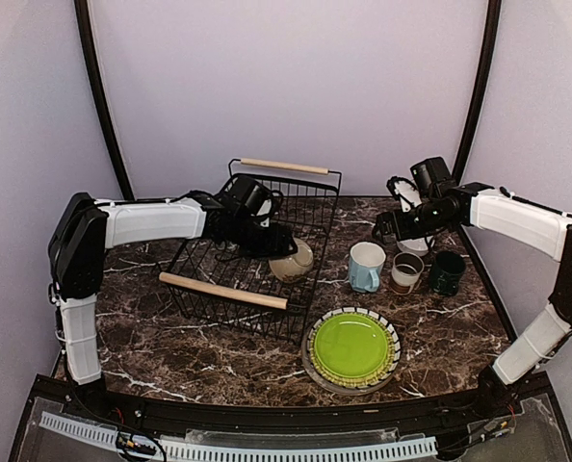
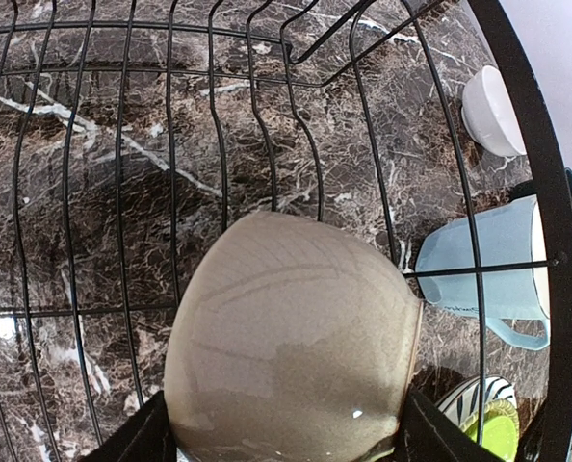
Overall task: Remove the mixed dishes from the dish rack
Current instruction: Grab the bowl from the dish rack.
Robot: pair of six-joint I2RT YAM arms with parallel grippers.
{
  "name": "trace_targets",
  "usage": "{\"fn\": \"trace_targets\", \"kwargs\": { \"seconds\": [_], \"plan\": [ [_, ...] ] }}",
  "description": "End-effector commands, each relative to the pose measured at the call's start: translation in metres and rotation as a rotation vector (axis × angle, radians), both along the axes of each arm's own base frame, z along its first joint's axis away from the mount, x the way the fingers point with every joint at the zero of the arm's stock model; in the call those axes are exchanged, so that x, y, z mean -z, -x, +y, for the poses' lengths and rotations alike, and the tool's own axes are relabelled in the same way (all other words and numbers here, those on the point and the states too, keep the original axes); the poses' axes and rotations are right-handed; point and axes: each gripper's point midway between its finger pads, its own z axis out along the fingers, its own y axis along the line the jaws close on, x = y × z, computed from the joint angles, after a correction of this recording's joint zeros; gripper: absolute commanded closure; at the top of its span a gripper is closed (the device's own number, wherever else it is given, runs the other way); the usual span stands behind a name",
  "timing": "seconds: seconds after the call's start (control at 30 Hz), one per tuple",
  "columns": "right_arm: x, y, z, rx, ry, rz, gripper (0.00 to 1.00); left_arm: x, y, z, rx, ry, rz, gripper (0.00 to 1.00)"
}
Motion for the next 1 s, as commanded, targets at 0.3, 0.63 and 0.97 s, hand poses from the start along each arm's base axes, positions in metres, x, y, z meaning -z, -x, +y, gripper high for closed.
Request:
{"fn": "trace_targets", "kwargs": {
  "seconds": [0.3, 0.63, 0.97],
  "plan": [
    [-0.011, -0.001, 0.004, 0.003, -0.019, -0.039, 0.01, 0.016, 0.024, -0.017, 0.093, 0.003, 0.095, 0.21],
    [-0.010, -0.002, 0.004, 0.003, -0.017, -0.035, 0.01, 0.016, 0.023, -0.029, 0.099, 0.064, 0.117, 0.25],
    [-0.016, 0.001, 0.001, 0.007, -0.015, -0.048, 0.01, -0.002, 0.018, -0.023, 0.068, 0.074, 0.099, 0.52]
  ]
}}
